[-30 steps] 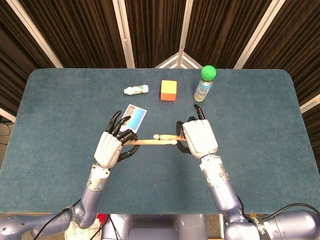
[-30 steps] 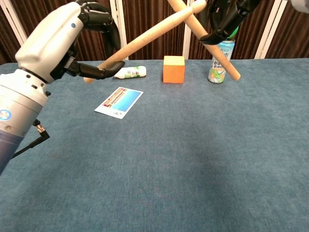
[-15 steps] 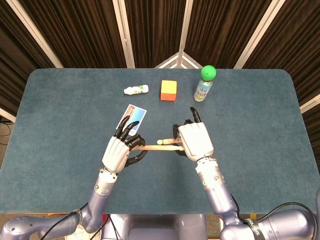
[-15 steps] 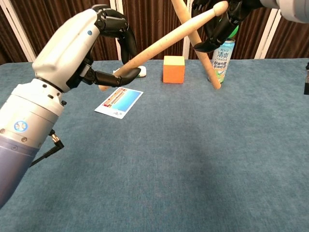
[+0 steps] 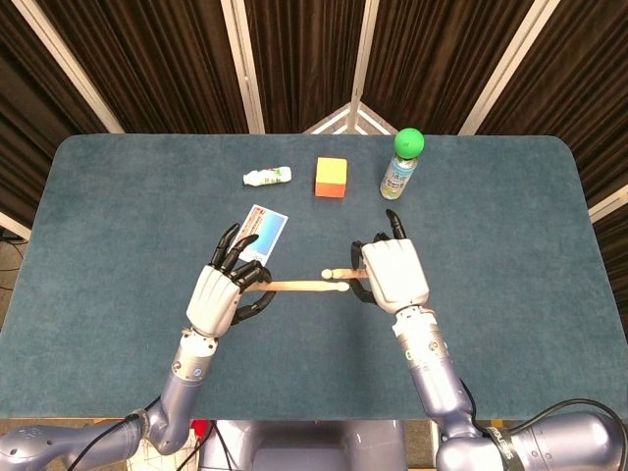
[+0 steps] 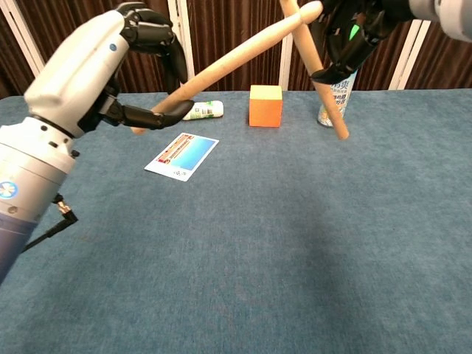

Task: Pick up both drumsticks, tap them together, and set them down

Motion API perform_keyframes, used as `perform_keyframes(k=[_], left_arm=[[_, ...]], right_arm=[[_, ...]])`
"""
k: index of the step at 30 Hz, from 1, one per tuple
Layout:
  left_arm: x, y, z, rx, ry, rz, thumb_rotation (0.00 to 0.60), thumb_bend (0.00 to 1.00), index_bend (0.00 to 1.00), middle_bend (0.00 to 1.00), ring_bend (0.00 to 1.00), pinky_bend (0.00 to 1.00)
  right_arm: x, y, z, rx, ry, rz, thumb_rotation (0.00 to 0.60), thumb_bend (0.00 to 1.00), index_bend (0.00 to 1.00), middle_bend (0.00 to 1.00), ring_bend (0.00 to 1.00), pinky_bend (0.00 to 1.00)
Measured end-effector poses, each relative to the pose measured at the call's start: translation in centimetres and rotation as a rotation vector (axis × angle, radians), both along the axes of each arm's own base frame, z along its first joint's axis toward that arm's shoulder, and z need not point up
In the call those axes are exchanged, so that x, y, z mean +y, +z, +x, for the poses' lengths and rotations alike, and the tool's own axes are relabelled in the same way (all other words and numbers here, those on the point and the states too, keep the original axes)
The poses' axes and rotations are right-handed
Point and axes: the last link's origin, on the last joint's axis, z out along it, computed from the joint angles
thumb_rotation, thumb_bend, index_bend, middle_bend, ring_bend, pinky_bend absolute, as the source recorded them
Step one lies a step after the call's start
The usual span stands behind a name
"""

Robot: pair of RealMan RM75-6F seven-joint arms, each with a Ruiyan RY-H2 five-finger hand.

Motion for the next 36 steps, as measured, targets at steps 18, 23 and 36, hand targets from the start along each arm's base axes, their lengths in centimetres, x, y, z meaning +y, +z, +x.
perform_keyframes(k=[18,23,36], left_arm=[[-1.9,7.1,-13.1,0.396,0.202,-0.016,0.6,0.44,0.66,0.64,0.18,0.0],[-2.0,7.5,-16.4,0.469,0.279,-0.041,0.6,0.44,0.66,0.64,0.18,0.0],[-1.1,5.7,-22.2,0.587,0.365,-0.141,0.6,0.42,0.51,0.46,0.09,0.0]], right_arm=[[-2.7,1.5,-12.7,0.178,-0.138,-0.096,0.6,0.43,0.66,0.65,0.42,0.0],[-2.4,1.3,-15.7,0.234,-0.135,-0.089,0.6,0.43,0.66,0.65,0.42,0.0],[-1.8,0.4,-16.8,0.268,-0.107,-0.066,0.6,0.43,0.66,0.65,0.42,0.0]])
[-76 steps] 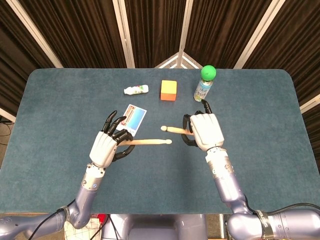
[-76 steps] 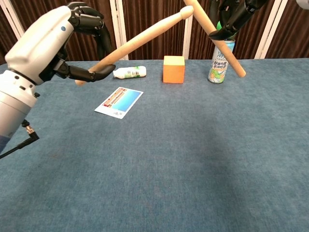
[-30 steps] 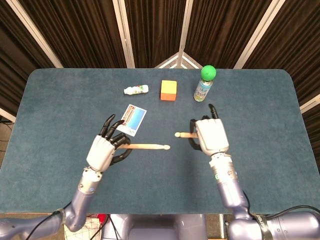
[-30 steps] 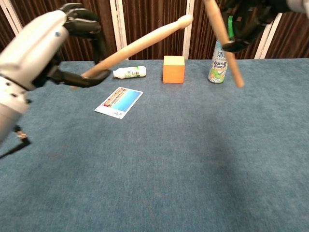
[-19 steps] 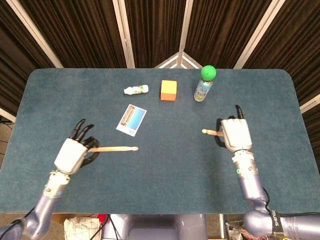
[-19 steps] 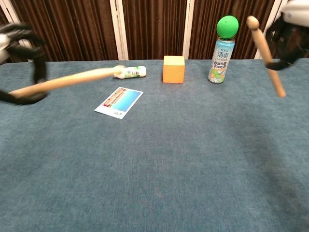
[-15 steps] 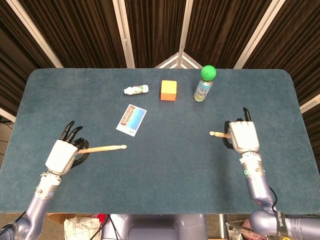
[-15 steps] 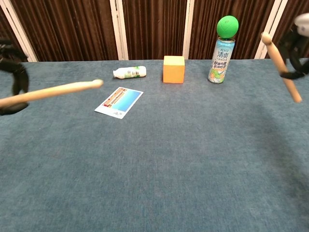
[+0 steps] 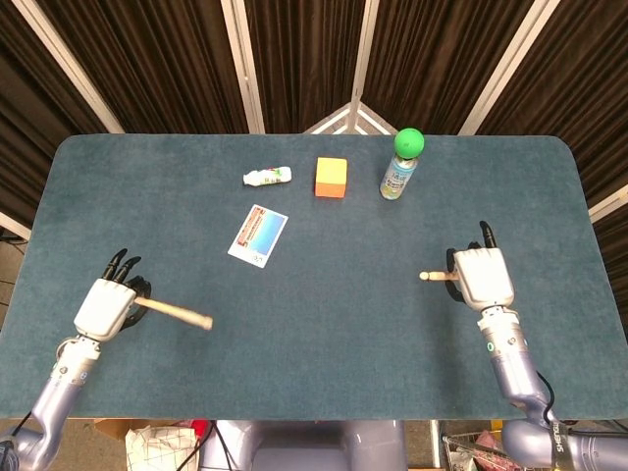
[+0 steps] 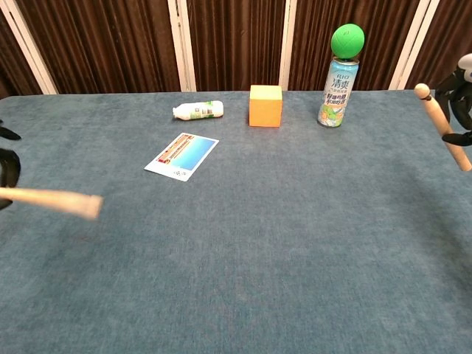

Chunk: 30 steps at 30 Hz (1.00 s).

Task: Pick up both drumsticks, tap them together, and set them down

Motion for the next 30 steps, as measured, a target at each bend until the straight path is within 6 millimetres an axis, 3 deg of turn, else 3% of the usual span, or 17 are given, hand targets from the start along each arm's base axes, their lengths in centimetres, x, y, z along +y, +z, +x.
perform_keyframes(k=[7,14,24,30], left_arm=[[0.2,-0.8,-0.8,0.034,0.038,-0.066,0.6,0.42,0.48,0.41,0.06,0.0],[-0.3,0.2,0.5,-0.086,0.04,-0.03,0.6,0.4,0.47,0.39,0.06,0.0],[-3.2,2.8,3.9,-0.349,0.01,0.057,0.6,0.4,0.46,0.39,0.06,0.0],[-4.8,4.4,4.1,-0.42,0.01,0.079,0.6,0.4,0.46,0.39,0.06,0.0]], right_arm=[[0.3,-0.6,0.3,0.017,0.02,0.013,0.6,0.43,0.66,0.65,0.42,0.0],[0.5,-1.8,0.5,0.089,0.059,0.015,0.6,0.43,0.66,0.66,0.42,0.0],[0.8,-4.3,0.3,0.325,0.177,-0.019,0.6,0.43,0.67,0.66,0.42,0.0],[1.3,-6.0,0.3,0.486,0.231,-0.028,0.6,0.42,0.66,0.65,0.42,0.0]])
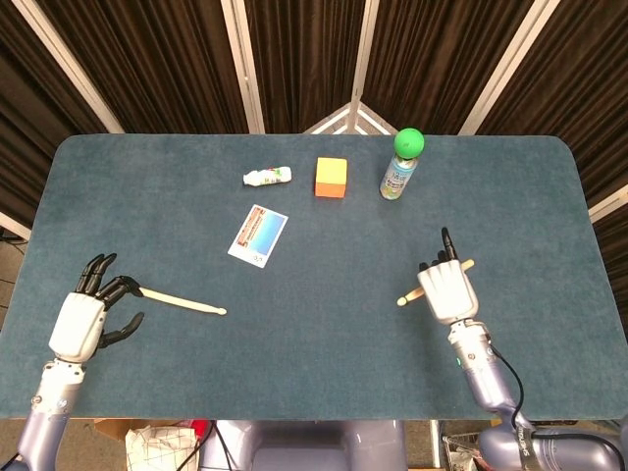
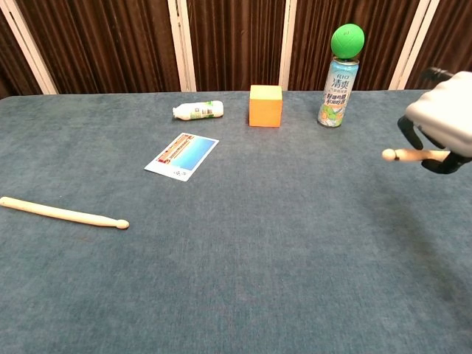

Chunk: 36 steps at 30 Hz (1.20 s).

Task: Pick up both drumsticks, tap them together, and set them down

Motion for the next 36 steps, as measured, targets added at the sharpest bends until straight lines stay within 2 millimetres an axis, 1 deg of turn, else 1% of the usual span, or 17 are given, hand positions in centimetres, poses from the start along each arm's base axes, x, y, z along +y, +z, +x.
perform_keyframes(k=[1,2,3,5,8,10,13,14,17,19,21,23,25,27,31,36], left_arm=[[-0.1,0.0,0.0,0.0,0.0,-0.003,0.6,0.4,0.46,0.39,0.06,0.0],[-0.1,0.0,0.0,0.0,0.0,-0.006,0.6,0.4,0.46,0.39,0.06,0.0],[-0.2,0.1,0.0,0.002,-0.001,-0.008,0.6,0.4,0.46,0.39,0.06,0.0],[-0.4,0.1,-0.1,0.005,-0.004,-0.01,0.6,0.4,0.46,0.39,0.06,0.0],[-0.6,0.2,0.0,0.005,-0.009,-0.011,0.6,0.4,0.46,0.38,0.06,0.0],[-0.7,0.2,0.0,0.0,-0.011,-0.01,0.6,0.4,0.46,0.38,0.06,0.0],[-0.9,0.0,0.0,-0.005,-0.01,-0.014,0.6,0.4,0.46,0.38,0.06,0.0],[-0.9,-0.1,0.1,-0.007,-0.01,-0.018,0.6,0.4,0.45,0.38,0.06,0.0],[-1.1,-0.6,0.1,-0.01,-0.009,-0.033,0.6,0.4,0.42,0.37,0.06,0.0],[-1.3,-0.9,0.2,-0.014,-0.006,-0.043,0.6,0.39,0.39,0.34,0.06,0.0],[-1.5,-1.1,0.4,-0.021,-0.004,-0.048,0.6,0.39,0.36,0.32,0.06,0.0],[-1.6,-1.2,0.6,-0.025,-0.003,-0.048,0.6,0.37,0.32,0.28,0.04,0.0],[-1.9,-1.2,0.9,-0.029,-0.001,-0.041,0.6,0.33,0.29,0.25,0.03,0.0],[-2.3,-1.2,1.1,-0.025,0.005,-0.028,0.6,0.3,0.26,0.23,0.03,0.0],[-3.4,-0.8,1.3,-0.011,0.041,0.015,0.6,0.27,0.23,0.18,0.01,0.0],[-4.7,-0.2,0.8,0.017,0.106,0.057,0.6,0.25,0.19,0.11,0.01,0.0]], right_arm=[[0.1,-0.2,0.0,0.018,0.0,0.0,0.6,0.39,0.65,0.65,0.42,0.0],[0.2,-0.4,0.1,0.034,-0.003,-0.002,0.6,0.34,0.62,0.63,0.42,0.0],[0.3,-0.6,0.1,0.053,-0.009,-0.007,0.6,0.27,0.57,0.61,0.42,0.0],[0.5,-0.9,0.2,0.08,-0.015,-0.019,0.6,0.22,0.48,0.56,0.41,0.0],[1.0,-1.6,0.8,0.086,-0.041,-0.039,0.6,0.2,0.34,0.5,0.41,0.01],[1.3,-1.9,1.3,0.054,-0.066,-0.055,0.6,0.2,0.27,0.48,0.41,0.02],[1.4,-2.0,1.8,0.022,-0.086,-0.084,0.6,0.19,0.2,0.44,0.41,0.04],[1.4,-1.9,1.9,0.015,-0.092,-0.093,0.6,0.19,0.18,0.41,0.41,0.04],[1.4,-1.9,2.2,0.001,-0.111,-0.121,0.6,0.19,0.12,0.3,0.4,0.04],[1.4,-1.9,2.3,-0.011,-0.126,-0.125,0.6,0.19,0.08,0.21,0.35,0.04],[1.4,-1.8,2.3,-0.033,-0.147,-0.124,0.6,0.19,0.03,0.11,0.28,0.04],[1.4,-1.6,2.2,-0.069,-0.173,-0.124,0.6,0.19,0.01,0.05,0.23,0.04],[1.5,-1.2,2.2,-0.12,-0.199,-0.121,0.6,0.17,0.0,0.03,0.21,0.04],[1.7,-0.7,2.3,-0.201,-0.229,-0.113,0.6,0.15,0.0,0.03,0.2,0.04],[2.5,0.8,1.9,-0.378,-0.279,-0.096,0.6,0.14,0.0,0.03,0.19,0.04],[4.2,3.1,0.4,-0.608,-0.283,-0.089,0.6,0.14,0.0,0.03,0.2,0.04]])
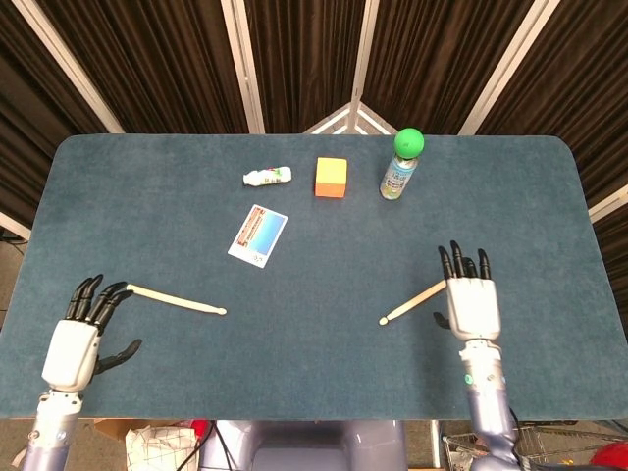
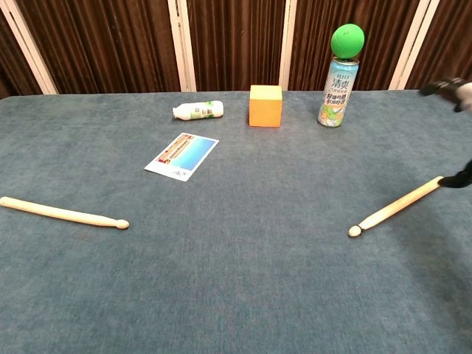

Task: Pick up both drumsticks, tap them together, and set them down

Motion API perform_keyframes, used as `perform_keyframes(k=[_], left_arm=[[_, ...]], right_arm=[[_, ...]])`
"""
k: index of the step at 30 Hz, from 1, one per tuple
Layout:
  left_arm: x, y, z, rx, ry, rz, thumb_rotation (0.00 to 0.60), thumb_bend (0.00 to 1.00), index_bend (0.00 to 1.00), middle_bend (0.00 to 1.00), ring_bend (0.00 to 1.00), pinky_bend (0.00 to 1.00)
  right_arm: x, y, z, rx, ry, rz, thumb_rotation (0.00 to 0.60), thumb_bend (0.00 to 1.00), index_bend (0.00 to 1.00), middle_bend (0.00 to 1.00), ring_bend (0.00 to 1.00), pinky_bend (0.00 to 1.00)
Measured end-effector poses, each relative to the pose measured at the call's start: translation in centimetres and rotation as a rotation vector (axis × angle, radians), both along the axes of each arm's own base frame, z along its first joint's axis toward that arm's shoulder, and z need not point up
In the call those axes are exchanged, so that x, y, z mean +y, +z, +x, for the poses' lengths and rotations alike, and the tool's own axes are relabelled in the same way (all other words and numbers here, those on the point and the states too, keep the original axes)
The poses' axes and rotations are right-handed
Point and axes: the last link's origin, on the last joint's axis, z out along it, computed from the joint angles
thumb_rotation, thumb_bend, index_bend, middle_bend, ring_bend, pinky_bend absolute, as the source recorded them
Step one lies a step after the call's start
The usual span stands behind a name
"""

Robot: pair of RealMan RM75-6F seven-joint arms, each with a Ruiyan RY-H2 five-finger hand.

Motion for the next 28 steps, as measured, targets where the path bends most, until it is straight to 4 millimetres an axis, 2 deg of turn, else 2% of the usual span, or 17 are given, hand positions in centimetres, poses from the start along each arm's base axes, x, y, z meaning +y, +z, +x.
perform_keyframes(k=[3,7,12,17,19,28], left_arm=[[-0.4,0.3,-0.3,0.029,0.03,0.0,0.6,0.25,0.19,0.09,0.01,0.0],[-1.1,1.0,-0.4,0.057,0.073,-0.013,0.6,0.25,0.18,0.09,0.01,0.0],[-2.3,2.2,-0.2,0.068,0.112,-0.035,0.6,0.23,0.18,0.09,0.01,0.0],[-3.3,3.9,-0.2,0.078,0.124,-0.006,0.6,0.23,0.18,0.09,0.01,0.0],[-3.4,4.5,-0.3,0.076,0.128,0.009,0.6,0.23,0.18,0.09,0.01,0.0],[-3.7,6.1,-0.9,0.058,0.147,0.035,0.6,0.23,0.18,0.09,0.01,0.0]], right_arm=[[1.5,1.7,-1.3,-0.072,0.044,-0.019,0.6,0.14,0.01,0.03,0.2,0.04],[4.6,4.3,-4.1,-0.021,0.064,-0.022,0.6,0.14,0.01,0.03,0.19,0.04],[6.4,6.0,-6.5,-0.028,0.056,-0.04,0.6,0.14,0.01,0.03,0.11,0.02],[7.1,7.5,-9.1,-0.024,0.066,-0.049,0.6,0.14,0.01,0.02,0.04,0.0],[7.3,8.5,-10.3,0.005,0.059,-0.043,0.6,0.14,0.01,0.01,0.03,0.0],[7.1,10.8,-13.4,0.021,-0.024,-0.045,0.6,0.14,0.01,0.01,0.03,0.0]])
